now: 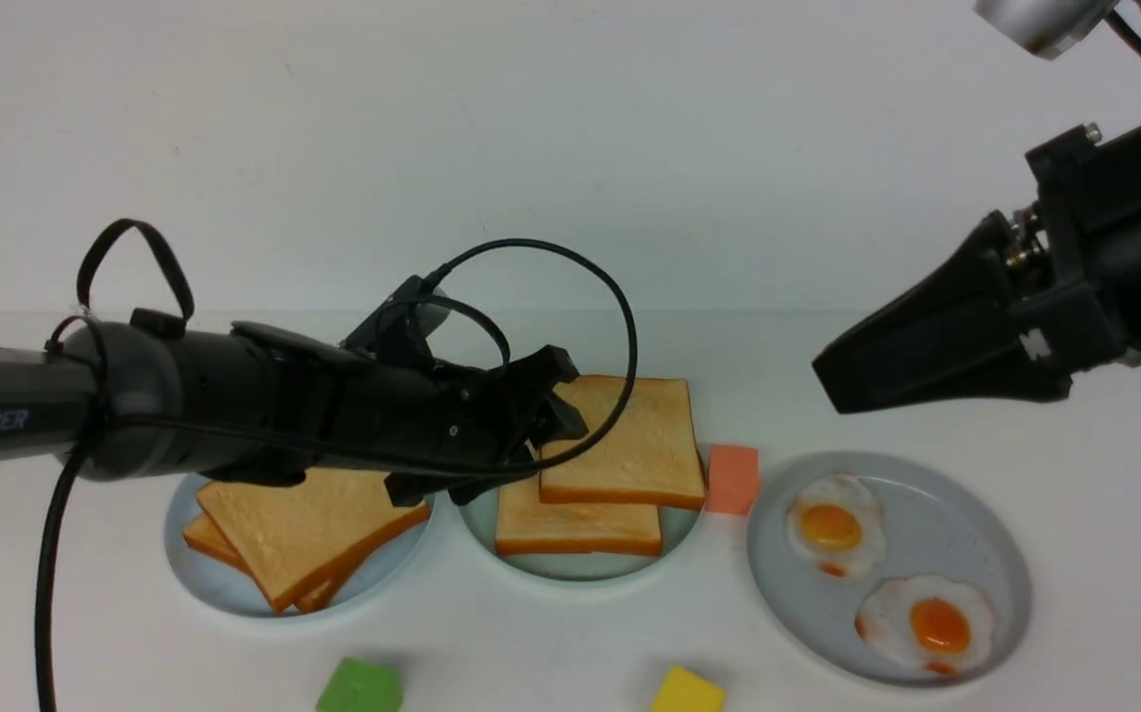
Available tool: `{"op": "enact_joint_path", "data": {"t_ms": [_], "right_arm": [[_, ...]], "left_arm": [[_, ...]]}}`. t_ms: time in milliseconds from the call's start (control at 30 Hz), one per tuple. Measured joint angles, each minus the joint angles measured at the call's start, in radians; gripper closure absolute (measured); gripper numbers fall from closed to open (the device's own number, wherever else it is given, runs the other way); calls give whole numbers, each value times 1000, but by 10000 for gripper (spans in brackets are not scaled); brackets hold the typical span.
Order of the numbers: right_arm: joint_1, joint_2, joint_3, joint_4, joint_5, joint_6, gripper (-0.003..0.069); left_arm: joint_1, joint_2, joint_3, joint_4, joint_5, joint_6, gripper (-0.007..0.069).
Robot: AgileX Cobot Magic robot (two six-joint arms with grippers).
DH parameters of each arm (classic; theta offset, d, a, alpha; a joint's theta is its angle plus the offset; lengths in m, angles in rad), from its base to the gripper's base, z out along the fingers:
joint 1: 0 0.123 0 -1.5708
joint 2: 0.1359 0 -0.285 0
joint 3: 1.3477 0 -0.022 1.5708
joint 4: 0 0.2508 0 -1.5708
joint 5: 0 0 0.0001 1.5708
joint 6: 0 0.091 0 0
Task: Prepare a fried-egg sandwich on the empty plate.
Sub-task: Use the left arm to place a slice of bread on the fried egg in the middle
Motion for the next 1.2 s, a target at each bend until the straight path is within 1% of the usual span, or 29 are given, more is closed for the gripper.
{"op": "enact_joint_path", "data": {"t_ms": [300, 400, 500, 567, 700, 767, 1033, 1200], "right_arm": [[0, 0, 0, 0, 0, 0, 503], [0, 0, 0, 0, 0, 0, 497], [0, 0, 0, 0, 0, 0, 493], [0, 0, 0, 0, 0, 0, 489], [0, 0, 0, 3, 0, 0, 484], [0, 0, 0, 3, 0, 0, 482], [0, 0, 0, 3, 0, 0, 480], [0, 0, 0, 3, 1, 0, 479]], "left_arm": [[0, 68, -3, -3, 11, -35, 211], [0, 81, -3, -3, 16, -38, 230], [0, 81, -3, -3, 16, -38, 275], [0, 81, -3, -3, 16, -38, 322], [0, 81, -3, -3, 16, -38, 442], [0, 81, -3, -5, 18, -41, 482], [0, 66, -3, -47, 20, -45, 484], [0, -24, 12, -65, -9, -44, 484]]}}
